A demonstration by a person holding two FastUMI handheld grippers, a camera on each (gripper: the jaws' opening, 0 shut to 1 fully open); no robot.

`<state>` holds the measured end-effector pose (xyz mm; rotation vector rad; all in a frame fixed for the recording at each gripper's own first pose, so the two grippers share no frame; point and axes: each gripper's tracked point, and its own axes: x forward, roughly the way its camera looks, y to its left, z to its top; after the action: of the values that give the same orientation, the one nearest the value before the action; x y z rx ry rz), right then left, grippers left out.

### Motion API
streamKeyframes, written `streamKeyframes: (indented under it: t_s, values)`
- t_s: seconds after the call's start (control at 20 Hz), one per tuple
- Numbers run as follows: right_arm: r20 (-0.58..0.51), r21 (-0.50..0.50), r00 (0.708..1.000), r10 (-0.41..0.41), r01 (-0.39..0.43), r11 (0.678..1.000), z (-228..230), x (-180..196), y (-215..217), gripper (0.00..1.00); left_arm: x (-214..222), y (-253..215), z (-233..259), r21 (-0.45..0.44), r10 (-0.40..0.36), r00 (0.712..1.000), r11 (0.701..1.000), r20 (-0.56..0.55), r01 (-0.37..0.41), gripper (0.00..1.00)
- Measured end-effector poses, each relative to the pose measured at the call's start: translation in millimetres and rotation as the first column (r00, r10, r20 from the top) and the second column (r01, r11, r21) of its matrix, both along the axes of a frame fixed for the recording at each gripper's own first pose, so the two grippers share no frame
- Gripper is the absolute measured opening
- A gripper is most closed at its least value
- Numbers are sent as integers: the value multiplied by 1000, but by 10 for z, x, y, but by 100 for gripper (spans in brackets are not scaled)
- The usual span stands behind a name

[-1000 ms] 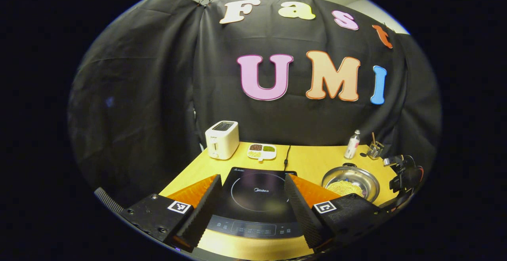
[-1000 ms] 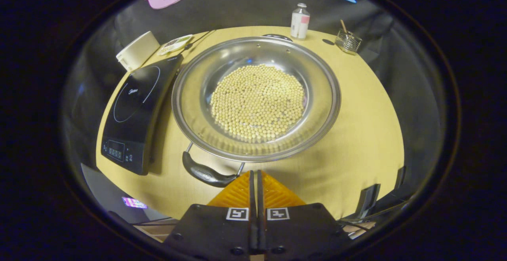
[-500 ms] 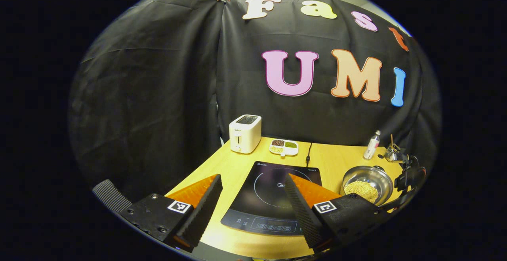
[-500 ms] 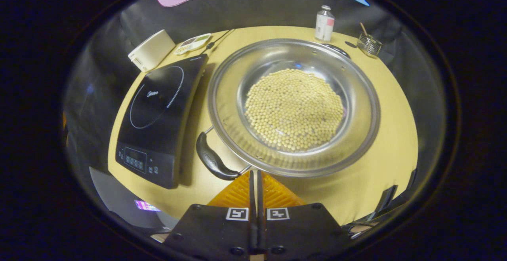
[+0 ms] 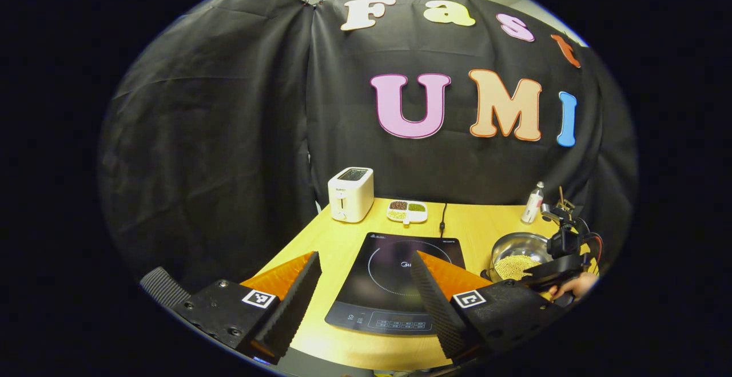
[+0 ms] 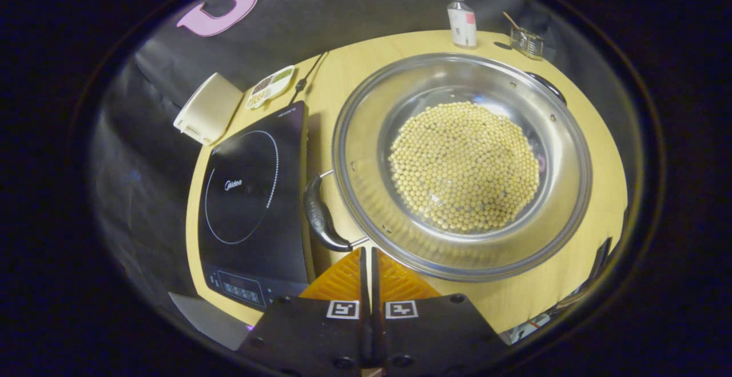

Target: First push the handle of the pot to place it horizontally, then grasp the pot with both hands and set it on the induction cooktop.

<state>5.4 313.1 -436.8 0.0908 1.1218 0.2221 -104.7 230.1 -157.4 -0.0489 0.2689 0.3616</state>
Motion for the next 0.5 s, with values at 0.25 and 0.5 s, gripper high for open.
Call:
streamKeyframes:
  t_s: [0.25, 0.5]
  values:
    - [20, 20, 999, -27, 27, 999, 8, 166, 239, 0, -63, -37, 41, 22, -11, 1000, 1000, -2, 11, 97]
    - [13, 73, 998, -66, 65, 995, 35, 335, 375, 3, -178, -167, 19, -3, -16, 1000, 1000, -6, 16, 94]
